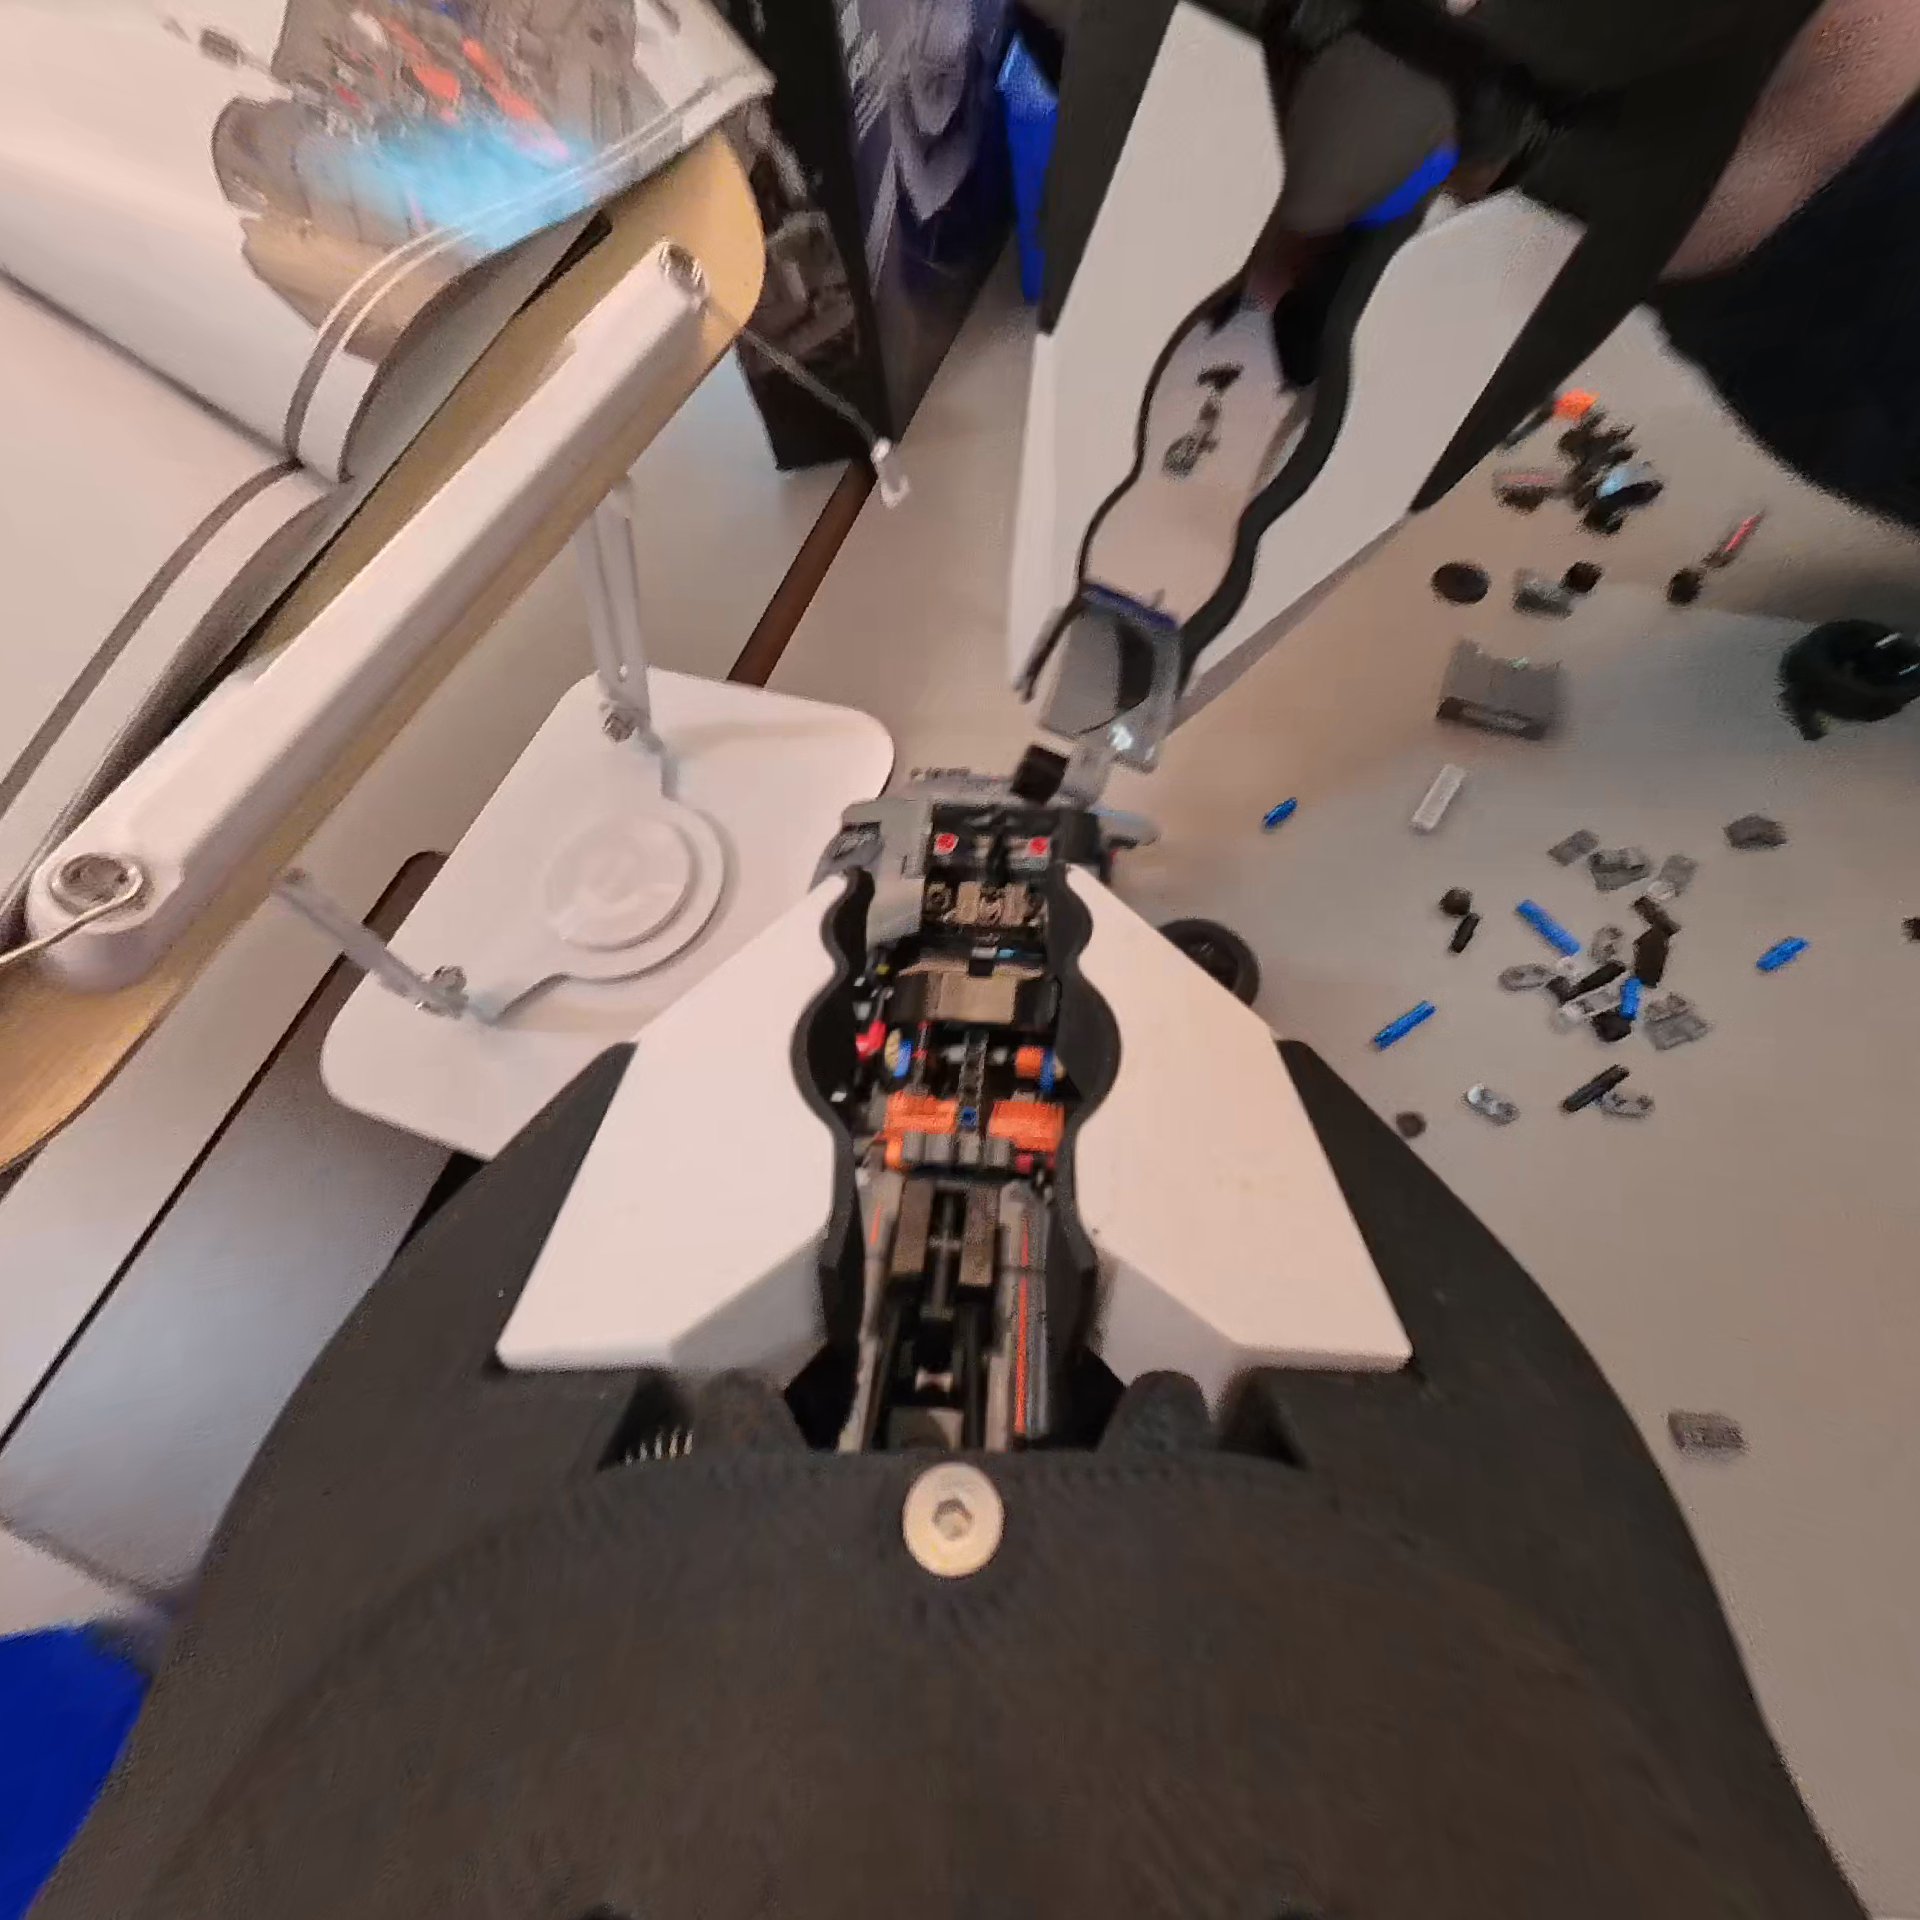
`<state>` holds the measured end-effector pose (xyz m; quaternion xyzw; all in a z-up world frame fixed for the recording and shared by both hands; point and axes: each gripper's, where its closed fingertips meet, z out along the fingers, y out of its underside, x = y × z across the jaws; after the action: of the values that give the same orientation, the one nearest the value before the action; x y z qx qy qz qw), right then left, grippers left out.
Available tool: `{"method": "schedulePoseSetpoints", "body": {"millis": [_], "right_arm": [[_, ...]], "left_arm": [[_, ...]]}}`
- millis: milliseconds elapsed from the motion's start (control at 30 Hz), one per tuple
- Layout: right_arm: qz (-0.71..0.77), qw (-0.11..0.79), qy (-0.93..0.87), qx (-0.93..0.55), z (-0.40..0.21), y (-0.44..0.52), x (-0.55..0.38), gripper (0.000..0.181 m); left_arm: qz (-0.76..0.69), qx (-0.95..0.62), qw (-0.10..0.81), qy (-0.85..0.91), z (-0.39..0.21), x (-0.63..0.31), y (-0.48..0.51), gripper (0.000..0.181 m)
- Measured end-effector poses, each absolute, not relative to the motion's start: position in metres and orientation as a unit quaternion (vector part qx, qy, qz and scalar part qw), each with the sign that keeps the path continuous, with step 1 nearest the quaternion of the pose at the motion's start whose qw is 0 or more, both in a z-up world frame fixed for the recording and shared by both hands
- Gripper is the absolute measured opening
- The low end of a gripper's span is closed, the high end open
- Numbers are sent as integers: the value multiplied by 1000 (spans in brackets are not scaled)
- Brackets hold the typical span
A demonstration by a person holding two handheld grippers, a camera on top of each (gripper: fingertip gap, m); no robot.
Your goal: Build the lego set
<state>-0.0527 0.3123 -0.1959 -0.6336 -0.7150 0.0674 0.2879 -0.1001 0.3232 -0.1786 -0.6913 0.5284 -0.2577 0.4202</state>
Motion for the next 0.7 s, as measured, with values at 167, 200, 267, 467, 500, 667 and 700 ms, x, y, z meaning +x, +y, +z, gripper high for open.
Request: {"method": "schedulePoseSetpoints", "body": {"millis": [167,200,267,467,500,667,700], "right_arm": [[135,145,-702,-684,-241,290,-35,25],[156,116,-699,-689,-249,283,-34,25],[193,73,-686,-698,-260,274,-35,25],[229,-14,-657,-718,-284,268,-34,25],[233,-19,-656,-717,-285,268,-36,24],[230,-25,-657,-717,-287,270,-44,23],[228,-23,-659,-716,-286,271,-46,23]], "left_arm": [[-207,-704,356,579,-207,-101,311,34],[-195,-701,347,592,-214,-99,308,34],[-167,-700,323,615,-231,-96,303,33],[-155,-706,267,637,-261,-91,291,31],[-150,-708,266,637,-263,-91,292,31],[-144,-707,254,644,-268,-88,286,31],[-140,-709,255,642,-269,-87,286,31]]}}
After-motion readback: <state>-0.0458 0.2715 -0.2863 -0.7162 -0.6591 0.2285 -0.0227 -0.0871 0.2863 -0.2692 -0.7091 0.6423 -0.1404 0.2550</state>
